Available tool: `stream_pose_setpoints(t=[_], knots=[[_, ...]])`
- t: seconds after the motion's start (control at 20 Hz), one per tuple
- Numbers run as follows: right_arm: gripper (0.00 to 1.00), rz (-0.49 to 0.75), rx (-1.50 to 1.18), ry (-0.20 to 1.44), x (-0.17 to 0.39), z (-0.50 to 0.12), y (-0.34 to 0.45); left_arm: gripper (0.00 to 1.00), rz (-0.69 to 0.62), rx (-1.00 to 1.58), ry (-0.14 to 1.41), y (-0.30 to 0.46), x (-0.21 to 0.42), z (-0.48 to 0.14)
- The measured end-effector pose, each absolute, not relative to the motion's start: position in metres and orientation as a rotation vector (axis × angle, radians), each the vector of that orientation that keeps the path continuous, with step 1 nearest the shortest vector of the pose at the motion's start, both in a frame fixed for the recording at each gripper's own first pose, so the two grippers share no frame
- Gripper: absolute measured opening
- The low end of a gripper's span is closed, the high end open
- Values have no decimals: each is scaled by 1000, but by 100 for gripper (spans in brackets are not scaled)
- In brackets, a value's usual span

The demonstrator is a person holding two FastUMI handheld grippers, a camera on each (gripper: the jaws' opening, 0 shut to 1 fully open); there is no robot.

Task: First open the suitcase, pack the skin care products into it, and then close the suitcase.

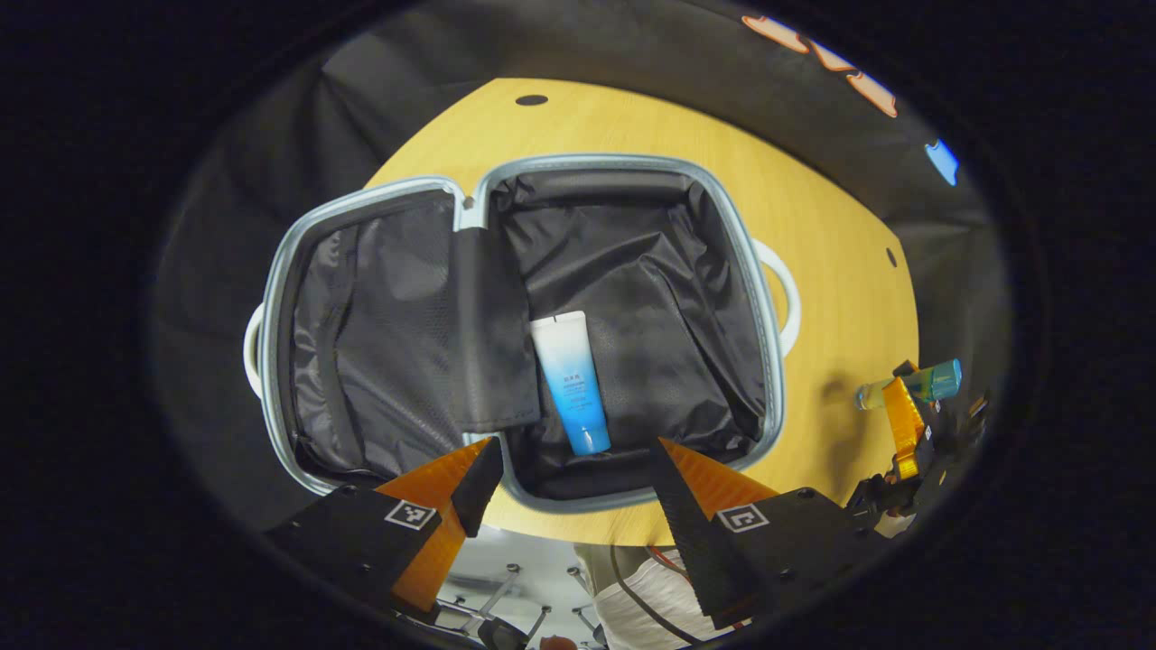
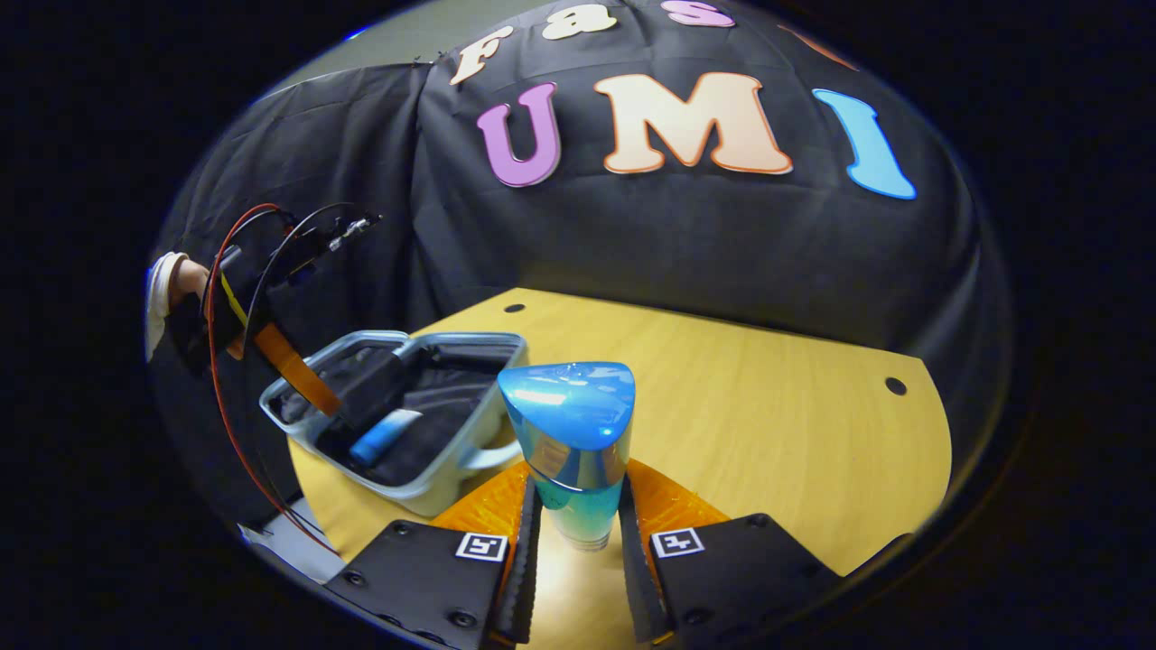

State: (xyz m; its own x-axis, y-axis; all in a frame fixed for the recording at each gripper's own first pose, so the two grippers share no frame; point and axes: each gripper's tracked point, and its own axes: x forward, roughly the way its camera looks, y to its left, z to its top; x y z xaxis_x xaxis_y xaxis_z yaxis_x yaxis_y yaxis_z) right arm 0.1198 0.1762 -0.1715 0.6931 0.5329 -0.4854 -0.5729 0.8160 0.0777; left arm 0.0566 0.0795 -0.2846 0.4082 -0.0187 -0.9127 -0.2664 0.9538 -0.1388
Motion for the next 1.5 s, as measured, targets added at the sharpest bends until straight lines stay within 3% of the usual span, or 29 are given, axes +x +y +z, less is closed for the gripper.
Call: stream_pose_setpoints(t=[0.25,0.55,0.9,1.2,1.35,1.4,1.5], knots=[[43,784,-60,561,95,-151,270,96,196,-324,1068,109,10,-259],[45,885,-112,690,67,-181,345,97,281,-363,1036,148,-61,-264],[41,804,-170,918,62,-250,371,97,346,-471,1018,170,-120,-277],[41,731,-230,1001,61,-282,364,96,396,-537,1011,194,-141,-288],[48,724,-200,990,63,-275,366,97,419,-555,1003,210,-140,-290],[46,725,-183,973,67,-268,368,97,429,-559,998,216,-140,-289],[72,729,-146,928,72,-252,372,97,449,-575,980,232,-135,-285]])
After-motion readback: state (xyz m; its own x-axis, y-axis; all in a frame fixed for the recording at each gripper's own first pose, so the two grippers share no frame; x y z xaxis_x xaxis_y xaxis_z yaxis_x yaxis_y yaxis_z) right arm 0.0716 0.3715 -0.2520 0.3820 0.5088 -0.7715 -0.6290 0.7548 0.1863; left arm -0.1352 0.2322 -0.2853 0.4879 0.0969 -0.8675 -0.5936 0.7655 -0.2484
